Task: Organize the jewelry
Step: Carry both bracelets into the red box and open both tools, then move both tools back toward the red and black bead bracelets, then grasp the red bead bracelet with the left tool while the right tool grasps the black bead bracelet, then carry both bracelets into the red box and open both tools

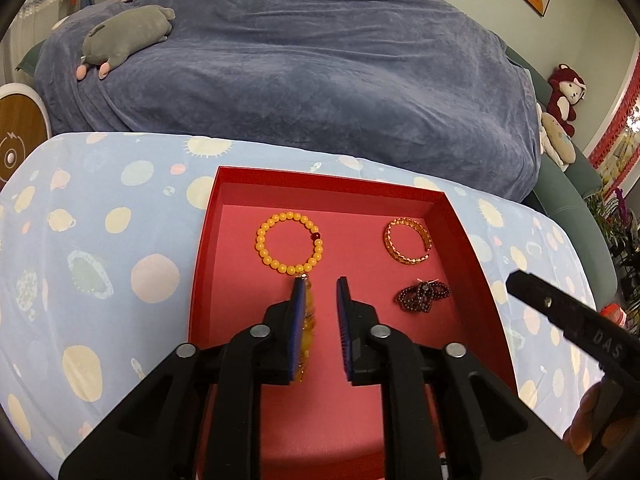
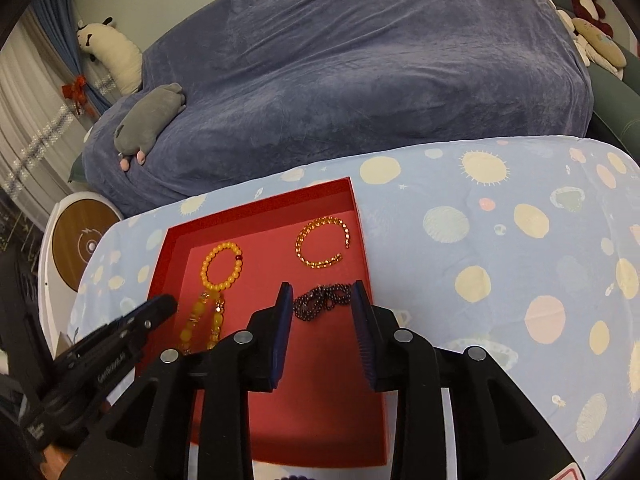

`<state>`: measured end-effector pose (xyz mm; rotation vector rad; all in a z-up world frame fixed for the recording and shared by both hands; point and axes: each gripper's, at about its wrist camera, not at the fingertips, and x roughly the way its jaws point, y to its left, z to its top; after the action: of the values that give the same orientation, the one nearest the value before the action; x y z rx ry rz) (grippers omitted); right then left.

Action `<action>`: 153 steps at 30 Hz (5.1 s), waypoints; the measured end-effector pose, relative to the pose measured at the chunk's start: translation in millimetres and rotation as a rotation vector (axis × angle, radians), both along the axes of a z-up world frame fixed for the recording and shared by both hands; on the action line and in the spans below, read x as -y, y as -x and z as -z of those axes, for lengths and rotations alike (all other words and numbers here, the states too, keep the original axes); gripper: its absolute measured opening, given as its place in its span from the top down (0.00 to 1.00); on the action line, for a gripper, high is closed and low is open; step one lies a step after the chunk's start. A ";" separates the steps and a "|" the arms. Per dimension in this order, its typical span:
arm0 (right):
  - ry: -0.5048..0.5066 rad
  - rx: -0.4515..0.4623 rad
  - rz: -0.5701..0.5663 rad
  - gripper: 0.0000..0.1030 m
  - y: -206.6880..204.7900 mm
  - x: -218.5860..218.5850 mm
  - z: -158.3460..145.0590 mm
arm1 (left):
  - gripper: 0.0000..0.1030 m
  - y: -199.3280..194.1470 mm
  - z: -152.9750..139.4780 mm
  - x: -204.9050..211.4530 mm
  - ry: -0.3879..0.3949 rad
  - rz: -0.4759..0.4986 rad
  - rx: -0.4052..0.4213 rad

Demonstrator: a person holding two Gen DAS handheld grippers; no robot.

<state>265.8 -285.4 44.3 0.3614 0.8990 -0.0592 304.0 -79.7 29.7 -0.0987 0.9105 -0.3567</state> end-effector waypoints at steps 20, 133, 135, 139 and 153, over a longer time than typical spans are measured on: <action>0.012 -0.021 -0.021 0.71 90.7 -22.8 -5.5 | 0.56 75.6 -25.5 -34.1 -0.002 -0.024 0.048; 0.039 0.004 -0.021 0.92 143.5 -58.7 -46.5 | 0.93 149.5 -58.9 -59.6 0.028 0.015 0.014; 0.043 0.018 -0.033 0.92 128.3 -61.0 -50.9 | 0.93 138.2 -64.2 -55.0 0.027 0.018 0.030; 0.041 0.037 -0.046 0.92 103.3 -64.0 -55.1 | 0.93 117.7 -69.6 -47.2 0.020 0.019 0.049; -0.057 -0.014 -0.094 0.92 31.7 -70.1 -19.3 | 0.93 62.1 -41.1 -23.5 -0.013 0.012 0.004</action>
<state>234.2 -215.2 63.6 0.3718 0.9314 0.0510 241.9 -56.2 70.7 -0.0807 0.9101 -0.3624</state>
